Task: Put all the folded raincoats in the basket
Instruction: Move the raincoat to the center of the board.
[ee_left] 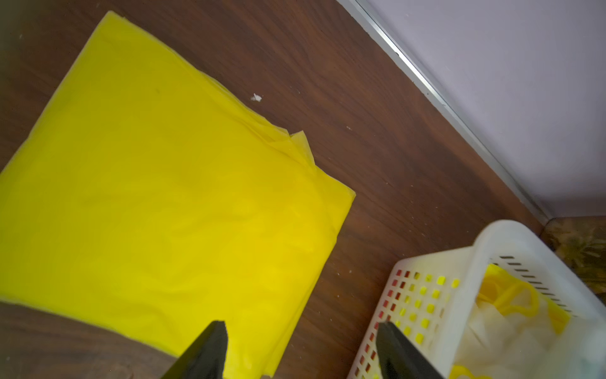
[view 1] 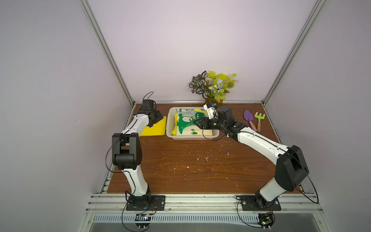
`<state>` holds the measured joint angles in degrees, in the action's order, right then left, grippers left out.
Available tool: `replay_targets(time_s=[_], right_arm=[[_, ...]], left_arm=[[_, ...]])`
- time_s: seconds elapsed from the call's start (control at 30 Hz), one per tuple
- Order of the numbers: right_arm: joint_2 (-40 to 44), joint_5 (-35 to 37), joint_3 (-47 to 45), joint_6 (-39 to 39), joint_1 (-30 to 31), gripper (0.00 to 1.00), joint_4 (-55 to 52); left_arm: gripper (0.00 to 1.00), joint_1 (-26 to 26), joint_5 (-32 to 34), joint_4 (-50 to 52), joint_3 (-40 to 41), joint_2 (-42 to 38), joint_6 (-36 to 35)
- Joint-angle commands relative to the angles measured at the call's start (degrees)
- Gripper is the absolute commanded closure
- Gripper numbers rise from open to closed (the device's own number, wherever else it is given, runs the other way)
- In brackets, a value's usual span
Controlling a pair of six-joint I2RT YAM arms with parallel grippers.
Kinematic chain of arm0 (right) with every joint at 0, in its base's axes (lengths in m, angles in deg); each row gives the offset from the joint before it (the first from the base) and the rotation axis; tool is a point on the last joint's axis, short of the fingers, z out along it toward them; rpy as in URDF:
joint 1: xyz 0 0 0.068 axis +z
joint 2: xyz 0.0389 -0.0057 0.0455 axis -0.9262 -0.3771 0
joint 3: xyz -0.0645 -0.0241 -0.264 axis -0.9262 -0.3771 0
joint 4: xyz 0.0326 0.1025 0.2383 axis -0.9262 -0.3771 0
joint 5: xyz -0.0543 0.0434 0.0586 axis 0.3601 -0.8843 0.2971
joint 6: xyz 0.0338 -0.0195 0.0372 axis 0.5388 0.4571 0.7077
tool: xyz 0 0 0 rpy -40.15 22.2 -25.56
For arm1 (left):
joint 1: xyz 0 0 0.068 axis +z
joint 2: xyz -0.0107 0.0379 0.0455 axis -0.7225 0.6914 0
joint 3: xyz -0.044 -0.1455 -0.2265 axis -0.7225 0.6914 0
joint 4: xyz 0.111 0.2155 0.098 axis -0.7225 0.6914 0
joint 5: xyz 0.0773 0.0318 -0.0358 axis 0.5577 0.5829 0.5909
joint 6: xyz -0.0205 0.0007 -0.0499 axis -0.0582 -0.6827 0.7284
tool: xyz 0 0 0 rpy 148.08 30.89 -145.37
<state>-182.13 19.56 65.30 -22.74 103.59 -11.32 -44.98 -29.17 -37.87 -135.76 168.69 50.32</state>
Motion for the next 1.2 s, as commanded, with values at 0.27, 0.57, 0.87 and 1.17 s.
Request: replay_targets(time_s=[0.27, 0.57, 0.87, 1.17], right_arm=[[4.43, 2.44, -3.21, -1.41, 1.46, 0.43, -1.61], [6.32, 3.3, -6.28, 0.85, 2.05, 0.43, -0.02], [10.08, 5.59, -9.54, 2.12, 3.17, 0.46, 0.75], [15.51, 7.13, -15.55, 3.34, 3.43, 0.46, 0.76]], left_arm=[[0.31, 2.83, 1.64, 4.81, -4.81, 8.37, 0.04], [0.24, 4.47, -5.07, 8.44, -4.8, 8.12, -1.75], [0.23, 4.87, -8.96, 11.85, -1.0, 9.11, -1.41], [0.17, 4.96, -8.74, 14.98, 8.08, 3.86, -3.49]])
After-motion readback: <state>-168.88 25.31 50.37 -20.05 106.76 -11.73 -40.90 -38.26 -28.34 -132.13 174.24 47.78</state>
